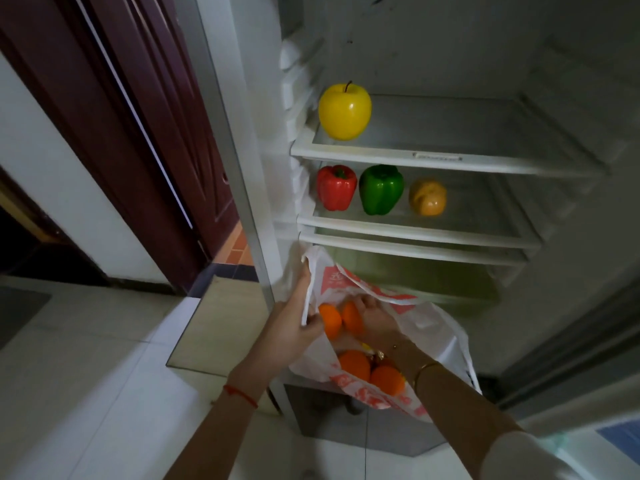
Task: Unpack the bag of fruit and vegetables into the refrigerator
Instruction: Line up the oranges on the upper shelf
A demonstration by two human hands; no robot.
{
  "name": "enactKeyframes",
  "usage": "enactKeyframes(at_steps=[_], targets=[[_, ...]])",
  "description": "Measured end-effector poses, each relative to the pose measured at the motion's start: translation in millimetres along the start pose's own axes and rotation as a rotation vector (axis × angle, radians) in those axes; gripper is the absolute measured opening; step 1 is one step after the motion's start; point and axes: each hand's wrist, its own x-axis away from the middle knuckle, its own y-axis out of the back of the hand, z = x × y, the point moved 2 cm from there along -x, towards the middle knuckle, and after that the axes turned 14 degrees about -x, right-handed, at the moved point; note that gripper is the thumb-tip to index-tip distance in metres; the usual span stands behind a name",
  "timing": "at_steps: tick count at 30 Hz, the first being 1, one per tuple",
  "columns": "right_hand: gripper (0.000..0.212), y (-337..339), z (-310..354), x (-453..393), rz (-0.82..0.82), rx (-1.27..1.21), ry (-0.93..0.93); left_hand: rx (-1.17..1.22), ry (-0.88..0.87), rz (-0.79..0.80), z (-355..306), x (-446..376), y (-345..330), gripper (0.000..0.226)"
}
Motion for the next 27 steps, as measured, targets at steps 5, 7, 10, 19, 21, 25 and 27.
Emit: enactKeyframes(at_steps=[5,7,10,19,21,25,27], targets=[[0.071,-9,-7,-5,-0.016,-0.068,0.01,-0.005,0.008,0.01,-2,-1,0,0.1],[0.078,-4,-5,1,-0.029,-0.176,0.012,0.006,0.009,0.011,-4,-2,1,0.101],[0.091,12,-2,16,-0.081,-0.457,0.005,0.0,0.005,0.016,-6,-5,0,0.102],[0.071,84,31,72,-0.175,-1.019,0.176,0.026,-0.075,0.039,-11,-17,-8,0.103],[0.066,104,44,79,-0.22,-1.077,0.223,0.012,-0.088,0.03,-13,-20,-8,0.105],[0.064,153,70,91,-0.4,-1.063,0.316,-0.001,-0.095,0.047,-17,-28,-7,0.101],[0.066,184,83,95,-0.546,-1.019,0.359,-0.006,-0.082,0.065,-18,-31,-8,0.1]])
